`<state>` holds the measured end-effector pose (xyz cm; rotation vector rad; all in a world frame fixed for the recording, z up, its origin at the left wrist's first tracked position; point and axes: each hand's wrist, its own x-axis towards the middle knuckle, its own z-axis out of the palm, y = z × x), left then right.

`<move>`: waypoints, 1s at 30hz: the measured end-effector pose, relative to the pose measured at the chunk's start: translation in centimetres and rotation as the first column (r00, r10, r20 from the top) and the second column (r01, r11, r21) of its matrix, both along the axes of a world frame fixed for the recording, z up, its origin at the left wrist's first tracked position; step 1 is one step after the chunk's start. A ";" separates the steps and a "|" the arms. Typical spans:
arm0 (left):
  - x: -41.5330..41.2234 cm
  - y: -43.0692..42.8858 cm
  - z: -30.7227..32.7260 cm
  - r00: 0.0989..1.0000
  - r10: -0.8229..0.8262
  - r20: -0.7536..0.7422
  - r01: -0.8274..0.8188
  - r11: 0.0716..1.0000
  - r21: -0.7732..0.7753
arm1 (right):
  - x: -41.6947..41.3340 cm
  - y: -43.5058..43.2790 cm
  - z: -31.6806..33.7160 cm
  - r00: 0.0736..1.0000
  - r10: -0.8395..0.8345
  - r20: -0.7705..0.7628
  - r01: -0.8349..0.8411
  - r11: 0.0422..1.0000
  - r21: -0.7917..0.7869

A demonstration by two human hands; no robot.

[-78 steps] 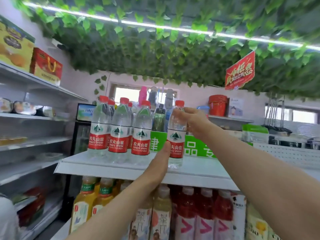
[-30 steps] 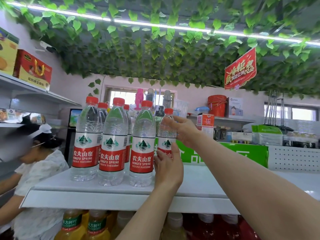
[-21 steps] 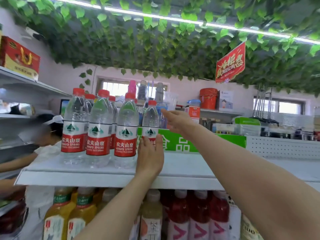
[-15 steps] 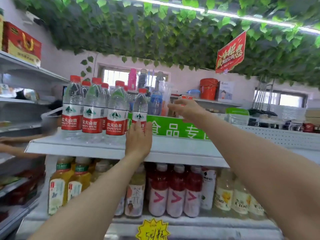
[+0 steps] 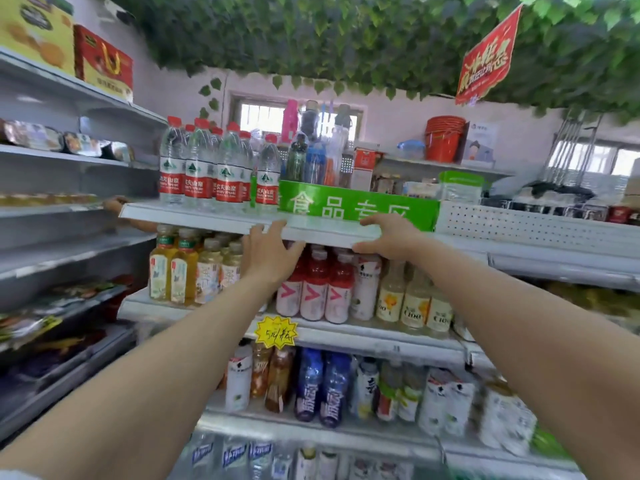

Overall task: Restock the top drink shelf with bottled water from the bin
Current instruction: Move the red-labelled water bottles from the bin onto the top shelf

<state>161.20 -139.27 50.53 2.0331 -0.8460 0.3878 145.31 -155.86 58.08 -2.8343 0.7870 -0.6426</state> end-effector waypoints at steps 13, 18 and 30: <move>-5.2 1.9 -16.7 0.980 -0.028 -0.198 0.082 0.958 0.275 | -4.3 -0.4 -17.7 0.983 -0.021 -0.185 0.070 0.963 0.260; -4.3 2.4 -25.5 0.950 0.025 -0.311 0.111 0.905 0.410 | -3.0 -0.6 -25.5 0.954 -0.004 -0.300 0.104 0.942 0.319; -2.2 10.8 -51.8 0.770 0.166 -0.616 0.321 0.733 0.599 | 1.8 3.7 -51.4 0.829 0.132 -0.544 0.337 0.658 0.674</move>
